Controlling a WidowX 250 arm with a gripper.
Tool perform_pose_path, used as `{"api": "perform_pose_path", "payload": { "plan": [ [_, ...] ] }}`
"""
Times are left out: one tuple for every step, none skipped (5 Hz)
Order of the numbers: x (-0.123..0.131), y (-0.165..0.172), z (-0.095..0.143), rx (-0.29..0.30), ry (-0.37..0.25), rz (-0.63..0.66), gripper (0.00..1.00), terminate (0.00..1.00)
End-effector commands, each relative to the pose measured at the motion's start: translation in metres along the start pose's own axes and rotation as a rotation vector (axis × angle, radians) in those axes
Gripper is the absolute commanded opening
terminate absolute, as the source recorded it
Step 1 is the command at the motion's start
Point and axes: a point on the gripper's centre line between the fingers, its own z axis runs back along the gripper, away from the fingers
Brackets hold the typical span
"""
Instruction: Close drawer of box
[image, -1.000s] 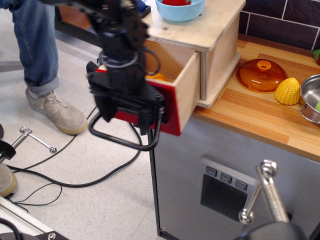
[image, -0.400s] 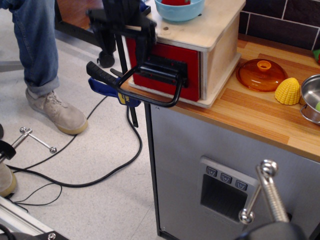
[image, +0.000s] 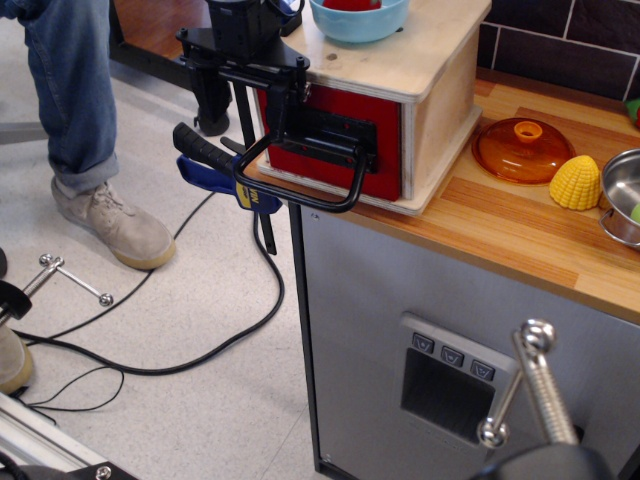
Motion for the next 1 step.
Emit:
{"api": "perform_pose_path", "payload": {
  "plan": [
    [0.0395,0.0114,0.0355,-0.008,-0.153,0.058,1.0,1.0]
  ]
}}
